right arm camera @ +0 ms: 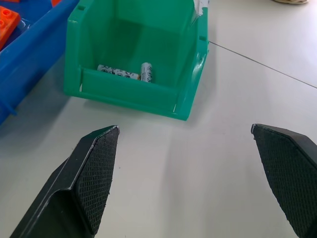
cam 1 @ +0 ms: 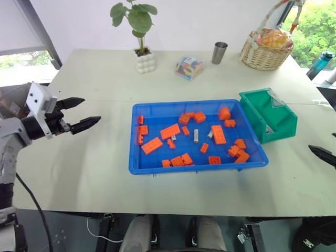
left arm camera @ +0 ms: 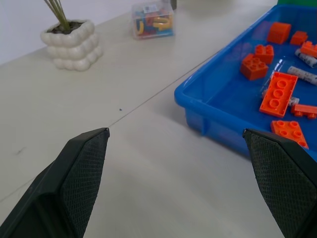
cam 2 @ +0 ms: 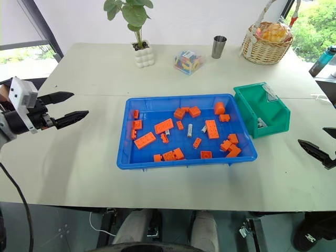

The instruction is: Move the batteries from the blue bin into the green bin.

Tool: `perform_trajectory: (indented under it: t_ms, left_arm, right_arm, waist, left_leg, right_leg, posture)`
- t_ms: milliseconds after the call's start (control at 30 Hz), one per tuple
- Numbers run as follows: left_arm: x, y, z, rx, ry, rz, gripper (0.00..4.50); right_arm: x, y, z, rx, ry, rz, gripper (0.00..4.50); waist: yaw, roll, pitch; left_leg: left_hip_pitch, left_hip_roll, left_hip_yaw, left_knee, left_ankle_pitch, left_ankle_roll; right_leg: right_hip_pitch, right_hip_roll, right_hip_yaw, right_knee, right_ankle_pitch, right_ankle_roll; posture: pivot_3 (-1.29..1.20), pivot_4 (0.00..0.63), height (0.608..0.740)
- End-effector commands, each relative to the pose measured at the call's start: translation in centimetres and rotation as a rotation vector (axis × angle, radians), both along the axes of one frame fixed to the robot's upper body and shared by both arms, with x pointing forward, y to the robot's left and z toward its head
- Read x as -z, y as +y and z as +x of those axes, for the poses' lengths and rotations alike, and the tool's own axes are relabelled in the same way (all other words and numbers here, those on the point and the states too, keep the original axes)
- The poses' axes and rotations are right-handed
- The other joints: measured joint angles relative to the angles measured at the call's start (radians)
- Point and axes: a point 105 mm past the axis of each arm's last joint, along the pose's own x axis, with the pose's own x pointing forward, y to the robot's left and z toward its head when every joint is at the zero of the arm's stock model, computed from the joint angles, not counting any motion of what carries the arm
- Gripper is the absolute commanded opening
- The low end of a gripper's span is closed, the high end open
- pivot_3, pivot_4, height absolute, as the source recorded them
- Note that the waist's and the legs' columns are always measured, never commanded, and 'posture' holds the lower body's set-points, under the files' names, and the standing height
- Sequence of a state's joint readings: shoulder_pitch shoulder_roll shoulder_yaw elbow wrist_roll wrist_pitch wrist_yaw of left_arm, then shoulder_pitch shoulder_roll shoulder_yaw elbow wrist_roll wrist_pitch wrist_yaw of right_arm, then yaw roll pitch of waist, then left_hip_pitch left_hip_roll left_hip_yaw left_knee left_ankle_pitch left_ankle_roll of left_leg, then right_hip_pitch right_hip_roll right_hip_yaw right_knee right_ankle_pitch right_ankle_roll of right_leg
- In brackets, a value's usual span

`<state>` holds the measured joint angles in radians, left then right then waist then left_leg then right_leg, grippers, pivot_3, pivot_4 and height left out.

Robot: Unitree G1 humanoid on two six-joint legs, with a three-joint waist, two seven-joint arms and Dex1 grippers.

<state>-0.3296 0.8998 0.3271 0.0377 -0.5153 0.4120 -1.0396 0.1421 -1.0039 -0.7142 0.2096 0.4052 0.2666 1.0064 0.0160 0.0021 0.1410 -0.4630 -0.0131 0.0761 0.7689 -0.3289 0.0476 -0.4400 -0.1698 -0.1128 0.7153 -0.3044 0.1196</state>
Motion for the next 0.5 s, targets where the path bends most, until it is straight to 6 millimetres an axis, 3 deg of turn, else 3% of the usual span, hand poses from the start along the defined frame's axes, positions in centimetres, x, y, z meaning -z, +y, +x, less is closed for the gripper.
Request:
perform_trajectory:
  t_ms: [33,500]
  left_arm:
    - [-1.6,-0.5,0.1,0.017,-0.058,-0.009,4.50]
    - [-0.8,-1.6,0.0,0.055,-0.023,-0.028,4.50]
  right_arm:
    - [-0.9,-0.1,-0.1,0.006,-0.043,-0.023,4.40]
    - [-1.7,0.6,0.4,0.003,-0.037,-0.019,4.40]
  waist:
    - [-0.003,0.000,0.000]
    - [-0.003,0.001,0.001]
  left_leg:
    - [0.000,0.000,0.000,0.000,0.000,0.000]
    - [0.000,0.000,0.000,0.000,0.000,0.000]
  right_leg:
    - [0.000,0.000,0.000,0.000,0.000,0.000]
    - [0.000,0.001,0.000,0.000,0.000,0.000]
  posture:
    - [0.00,0.150,0.665]
    - [0.00,0.150,0.665]
